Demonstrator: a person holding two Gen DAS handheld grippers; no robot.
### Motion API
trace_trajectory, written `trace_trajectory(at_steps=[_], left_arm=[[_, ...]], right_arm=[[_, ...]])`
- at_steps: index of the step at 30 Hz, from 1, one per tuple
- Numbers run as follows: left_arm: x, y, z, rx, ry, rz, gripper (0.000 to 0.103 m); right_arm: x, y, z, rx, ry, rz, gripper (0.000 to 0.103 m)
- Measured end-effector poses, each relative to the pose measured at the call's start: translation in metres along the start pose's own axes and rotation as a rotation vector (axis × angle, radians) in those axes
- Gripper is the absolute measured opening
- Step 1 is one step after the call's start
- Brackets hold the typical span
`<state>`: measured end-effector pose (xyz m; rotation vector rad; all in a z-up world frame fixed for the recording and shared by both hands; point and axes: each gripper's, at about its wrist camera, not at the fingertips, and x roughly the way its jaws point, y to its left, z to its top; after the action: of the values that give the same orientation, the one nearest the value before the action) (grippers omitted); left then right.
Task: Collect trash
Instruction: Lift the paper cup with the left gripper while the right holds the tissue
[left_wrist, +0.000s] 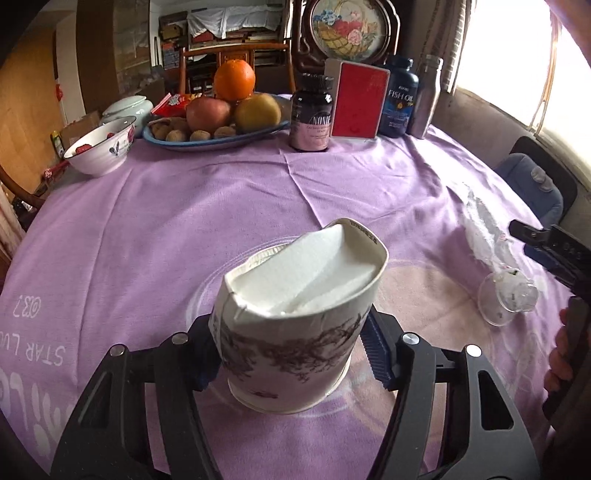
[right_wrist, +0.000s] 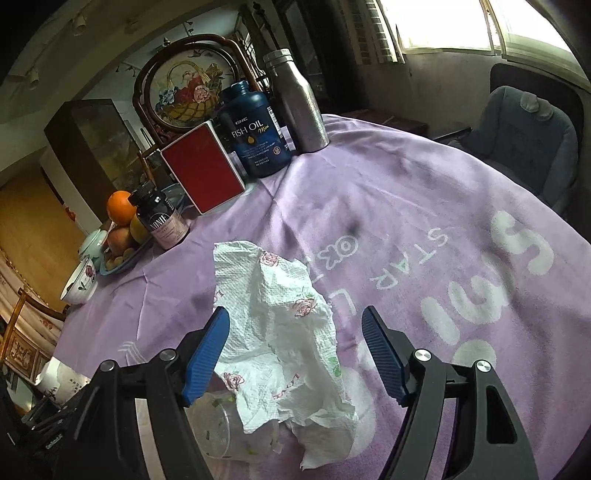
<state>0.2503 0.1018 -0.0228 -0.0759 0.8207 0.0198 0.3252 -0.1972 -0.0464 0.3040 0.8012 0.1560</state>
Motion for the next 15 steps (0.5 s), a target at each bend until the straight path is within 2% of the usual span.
trace_trajectory(at_steps=[5,6,8,9,10,15], left_arm=[[-0.029,-0.01,-0.004,0.054,-0.059,0.011,0.063],[-0.033,-0.011,-0.005,0.058,-0.06,0.004,0.063],[-0.035,-0.01,-0.009,0.057,-0.051,-0.017,0.063],[-0.034,-0.01,-0.011,0.056,-0.039,-0.031,0.063],[-0.032,-0.011,-0.012,0.058,-0.025,-0.039,0.063],[-0.023,-0.008,-0.013,0.049,0.003,-0.04,0.063]], right_arm=[[0.019,0.014,-0.007,-0.078,0.075,-0.041,0.074],[0.021,0.016,-0.009,-0.092,0.085,-0.041,0.07],[0.024,0.02,-0.011,-0.109,0.102,-0.006,0.036],[0.023,0.021,-0.011,-0.111,0.105,0.006,0.009],[0.021,0.021,-0.011,-0.111,0.099,0.019,0.006],[-0.005,0.019,-0.003,-0.092,-0.008,0.074,0.006]])
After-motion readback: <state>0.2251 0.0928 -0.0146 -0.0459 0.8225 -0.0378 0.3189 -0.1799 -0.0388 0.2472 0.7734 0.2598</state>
